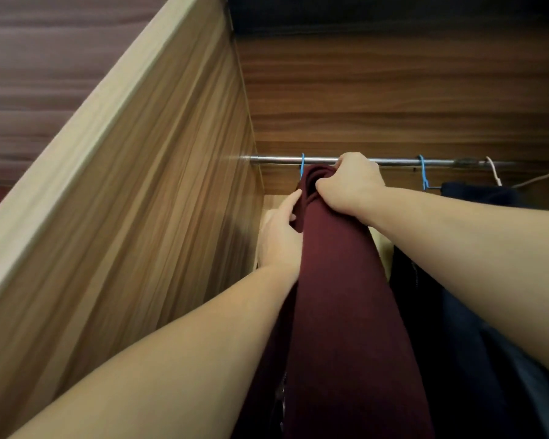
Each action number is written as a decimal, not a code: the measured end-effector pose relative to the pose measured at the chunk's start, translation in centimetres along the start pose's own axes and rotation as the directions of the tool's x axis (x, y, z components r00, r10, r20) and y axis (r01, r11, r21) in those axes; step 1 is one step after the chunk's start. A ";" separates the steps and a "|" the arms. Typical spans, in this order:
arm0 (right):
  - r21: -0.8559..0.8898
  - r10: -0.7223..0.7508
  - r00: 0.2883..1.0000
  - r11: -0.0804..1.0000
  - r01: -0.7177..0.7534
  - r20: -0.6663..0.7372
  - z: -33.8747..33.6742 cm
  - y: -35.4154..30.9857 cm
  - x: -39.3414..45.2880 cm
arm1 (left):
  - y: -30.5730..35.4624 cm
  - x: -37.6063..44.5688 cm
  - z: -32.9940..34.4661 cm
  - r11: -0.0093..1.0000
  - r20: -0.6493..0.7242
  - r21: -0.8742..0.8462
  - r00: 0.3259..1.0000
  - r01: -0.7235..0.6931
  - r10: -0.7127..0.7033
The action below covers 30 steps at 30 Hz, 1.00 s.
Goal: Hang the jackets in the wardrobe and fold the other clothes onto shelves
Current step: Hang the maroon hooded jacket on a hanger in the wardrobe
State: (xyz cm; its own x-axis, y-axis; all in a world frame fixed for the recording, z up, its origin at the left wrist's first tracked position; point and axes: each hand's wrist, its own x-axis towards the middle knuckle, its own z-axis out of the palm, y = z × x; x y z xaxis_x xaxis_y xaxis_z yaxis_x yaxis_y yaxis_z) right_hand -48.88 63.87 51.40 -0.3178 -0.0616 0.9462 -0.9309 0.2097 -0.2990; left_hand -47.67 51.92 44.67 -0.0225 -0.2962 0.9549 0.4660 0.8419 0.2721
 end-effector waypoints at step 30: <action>0.043 0.267 0.781 0.936 -0.350 0.564 -4.7 8.5 -15.0 | 5.4 -24.0 -0.9 0.750 0.332 0.368 0.676 0.549 -0.658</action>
State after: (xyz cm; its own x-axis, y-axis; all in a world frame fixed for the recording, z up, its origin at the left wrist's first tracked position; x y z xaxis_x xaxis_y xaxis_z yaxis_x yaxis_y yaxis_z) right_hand -51.19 71.18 35.21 -0.5980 -0.5430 0.5895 -0.7676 0.1763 -0.6162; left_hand -43.82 63.21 23.10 -0.6158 -0.6043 0.5056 0.0113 0.6349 0.7725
